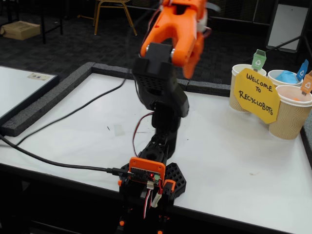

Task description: Sort rubbish by color.

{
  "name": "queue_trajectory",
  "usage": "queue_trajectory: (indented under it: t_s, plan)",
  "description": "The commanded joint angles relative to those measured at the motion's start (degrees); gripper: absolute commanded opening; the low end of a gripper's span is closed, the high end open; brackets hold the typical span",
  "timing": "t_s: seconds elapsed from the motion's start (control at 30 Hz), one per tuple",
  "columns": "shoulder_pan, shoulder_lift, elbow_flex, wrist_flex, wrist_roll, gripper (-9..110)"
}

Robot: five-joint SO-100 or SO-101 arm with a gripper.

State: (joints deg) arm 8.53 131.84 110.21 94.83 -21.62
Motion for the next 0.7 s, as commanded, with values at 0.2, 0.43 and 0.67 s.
queue_trajectory:
  t_s: [0.2,0.43,0.67]
  plan:
    - [28.6,1.2,-2.0,2.9,0.3,0]
    - [33.2,1.1,-2.8,4.0,0.2,0]
    - [21.0,2.5,-0.9,1.4,0.6,0]
